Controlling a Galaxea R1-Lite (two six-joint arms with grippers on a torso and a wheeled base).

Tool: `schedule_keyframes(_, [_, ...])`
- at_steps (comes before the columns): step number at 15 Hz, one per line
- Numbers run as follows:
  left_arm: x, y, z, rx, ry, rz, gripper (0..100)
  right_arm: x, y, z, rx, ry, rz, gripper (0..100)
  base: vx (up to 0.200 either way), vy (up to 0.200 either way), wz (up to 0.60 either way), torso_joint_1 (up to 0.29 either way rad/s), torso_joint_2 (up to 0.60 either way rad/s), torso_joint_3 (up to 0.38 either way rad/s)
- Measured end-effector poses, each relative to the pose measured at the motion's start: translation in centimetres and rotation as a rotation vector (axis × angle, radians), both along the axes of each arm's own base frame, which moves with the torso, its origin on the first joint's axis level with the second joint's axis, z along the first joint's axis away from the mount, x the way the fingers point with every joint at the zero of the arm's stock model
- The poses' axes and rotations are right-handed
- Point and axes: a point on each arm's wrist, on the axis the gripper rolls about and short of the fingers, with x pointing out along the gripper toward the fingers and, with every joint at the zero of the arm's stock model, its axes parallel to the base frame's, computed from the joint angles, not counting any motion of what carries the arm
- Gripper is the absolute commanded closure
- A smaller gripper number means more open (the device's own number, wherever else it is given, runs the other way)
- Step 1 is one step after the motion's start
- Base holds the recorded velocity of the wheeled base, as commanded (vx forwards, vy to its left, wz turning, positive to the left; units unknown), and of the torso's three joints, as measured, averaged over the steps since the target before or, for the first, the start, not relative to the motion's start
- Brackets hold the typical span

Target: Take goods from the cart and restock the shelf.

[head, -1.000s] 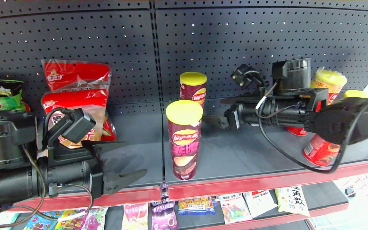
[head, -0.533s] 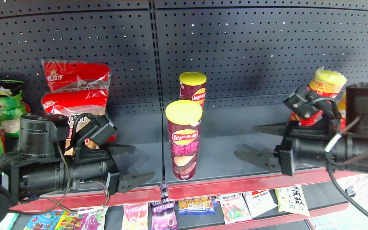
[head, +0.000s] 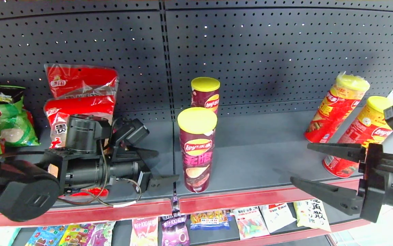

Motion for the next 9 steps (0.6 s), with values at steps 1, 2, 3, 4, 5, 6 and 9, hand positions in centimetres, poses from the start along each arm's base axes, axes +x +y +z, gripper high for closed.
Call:
schedule_keyframes(1, [0.22,-0.24,-0.2,0.003,0.004,-0.002,0,-0.06,-0.03,0.32,0.006,-0.012,0.0,0,0.0,0.0,0.0,0.0,0.0,0.0])
schedule_keyframes(2, [0.36,-0.42,-0.43,0.007,0.01,-0.006,0,-0.06,-0.05,0.63,0.012,-0.023,-0.002,0,0.0,0.0,0.0,0.0,0.0,0.0])
schedule_keyframes(3, [0.54,-0.55,-0.57,0.008,0.013,-0.007,0,-0.04,-0.04,0.88,0.016,-0.031,-0.003,0,0.0,0.0,0.0,0.0,0.0,0.0])
schedule_keyframes(4, [0.65,-0.61,-0.72,0.009,0.017,-0.008,0,-0.03,-0.03,1.01,0.018,-0.035,-0.004,0,0.0,0.0,0.0,0.0,0.0,0.0])
schedule_keyframes(5, [0.78,-0.69,-0.78,0.009,0.017,-0.009,0,-0.04,-0.02,1.06,0.019,-0.036,-0.003,0,0.0,0.0,0.0,0.0,0.0,0.0])
schedule_keyframes(6, [0.89,-0.74,-0.85,0.009,0.016,-0.008,0,-0.03,-0.02,1.1,0.02,-0.038,-0.003,0,0.0,0.0,0.0,0.0,0.0,0.0])
schedule_keyframes(9, [0.98,-1.19,-1.05,0.009,0.017,-0.021,0,-0.02,-0.02,1.12,0.02,-0.038,-0.003,0,0.0,0.0,0.0,0.0,0.0,0.0])
